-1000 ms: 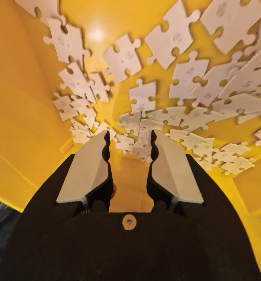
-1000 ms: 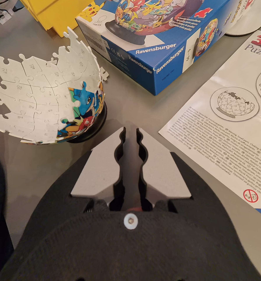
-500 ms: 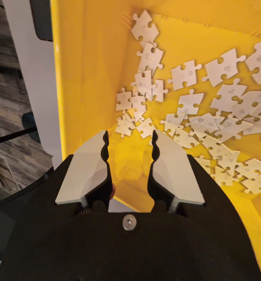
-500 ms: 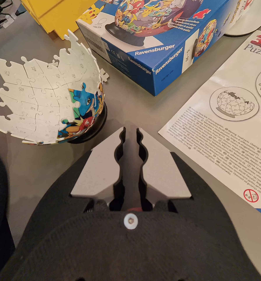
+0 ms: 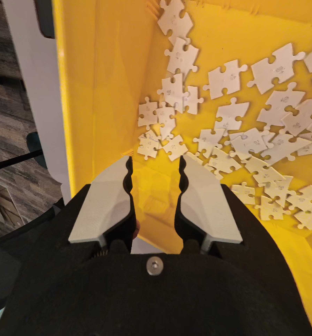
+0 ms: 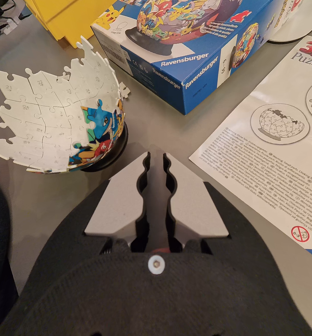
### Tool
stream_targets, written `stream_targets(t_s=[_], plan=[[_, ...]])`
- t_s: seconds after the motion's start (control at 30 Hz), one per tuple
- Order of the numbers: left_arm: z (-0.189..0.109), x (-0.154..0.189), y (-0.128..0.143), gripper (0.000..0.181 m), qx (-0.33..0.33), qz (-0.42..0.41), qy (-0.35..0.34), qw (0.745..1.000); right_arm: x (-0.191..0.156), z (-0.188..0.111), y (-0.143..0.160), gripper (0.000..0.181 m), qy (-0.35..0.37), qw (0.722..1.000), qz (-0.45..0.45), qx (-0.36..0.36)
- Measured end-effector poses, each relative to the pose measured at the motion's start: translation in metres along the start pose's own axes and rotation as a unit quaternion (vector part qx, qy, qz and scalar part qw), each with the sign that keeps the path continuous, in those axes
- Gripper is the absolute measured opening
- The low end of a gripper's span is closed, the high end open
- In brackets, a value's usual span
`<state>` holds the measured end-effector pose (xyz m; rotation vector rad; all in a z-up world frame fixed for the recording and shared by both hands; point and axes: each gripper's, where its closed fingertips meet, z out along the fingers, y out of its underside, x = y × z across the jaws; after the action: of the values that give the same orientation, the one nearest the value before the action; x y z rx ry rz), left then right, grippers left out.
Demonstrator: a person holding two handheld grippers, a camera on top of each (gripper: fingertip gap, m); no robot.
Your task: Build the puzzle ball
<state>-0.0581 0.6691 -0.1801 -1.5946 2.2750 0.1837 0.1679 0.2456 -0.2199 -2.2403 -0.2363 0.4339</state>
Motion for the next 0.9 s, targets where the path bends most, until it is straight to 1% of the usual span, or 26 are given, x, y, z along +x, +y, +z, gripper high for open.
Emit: stream_targets(t_s=[0.1, 0.17, 0.3, 0.4, 0.47, 0.67, 0.77, 0.8, 0.9], plan=[[0.003, 0.019, 0.004, 0.050, -0.019, 0.036, 0.033, 0.999, 0.000, 0.000, 0.000, 0.013, -0.001, 1.000, 0.001, 0.001], [0.006, 0.039, 0.008, 0.046, -0.037, 0.055, 0.078, 0.995, 0.000, 0.000, 0.000, 0.013, -0.001, 1.000, 0.001, 0.000], [0.016, 0.068, 0.021, 0.044, -0.094, 0.097, 0.132, 0.982, 0.000, 0.000, 0.000, 0.013, -0.002, 1.000, 0.000, 0.001], [0.021, 0.084, 0.028, 0.037, -0.140, 0.119, 0.164, 0.969, -0.001, 0.000, 0.000, 0.013, -0.002, 1.000, -0.001, 0.002], [0.023, 0.085, 0.033, 0.036, -0.165, 0.128, 0.163, 0.964, -0.001, -0.001, -0.001, 0.013, -0.002, 1.000, -0.001, 0.003], [0.023, 0.084, 0.033, 0.035, -0.186, 0.123, 0.172, 0.959, -0.002, -0.001, -0.002, 0.013, -0.007, 1.000, 0.000, 0.006], [0.023, 0.084, 0.032, 0.034, -0.180, 0.128, 0.169, 0.961, -0.002, -0.002, -0.002, 0.014, -0.010, 1.000, 0.002, 0.009], [0.023, 0.086, 0.029, 0.031, -0.171, 0.128, 0.168, 0.962, -0.002, -0.002, -0.002, 0.014, -0.011, 1.000, 0.002, 0.009], [0.022, 0.090, 0.025, 0.031, -0.155, 0.120, 0.165, 0.967, -0.003, -0.003, -0.003, 0.014, -0.015, 1.000, 0.003, 0.011]])
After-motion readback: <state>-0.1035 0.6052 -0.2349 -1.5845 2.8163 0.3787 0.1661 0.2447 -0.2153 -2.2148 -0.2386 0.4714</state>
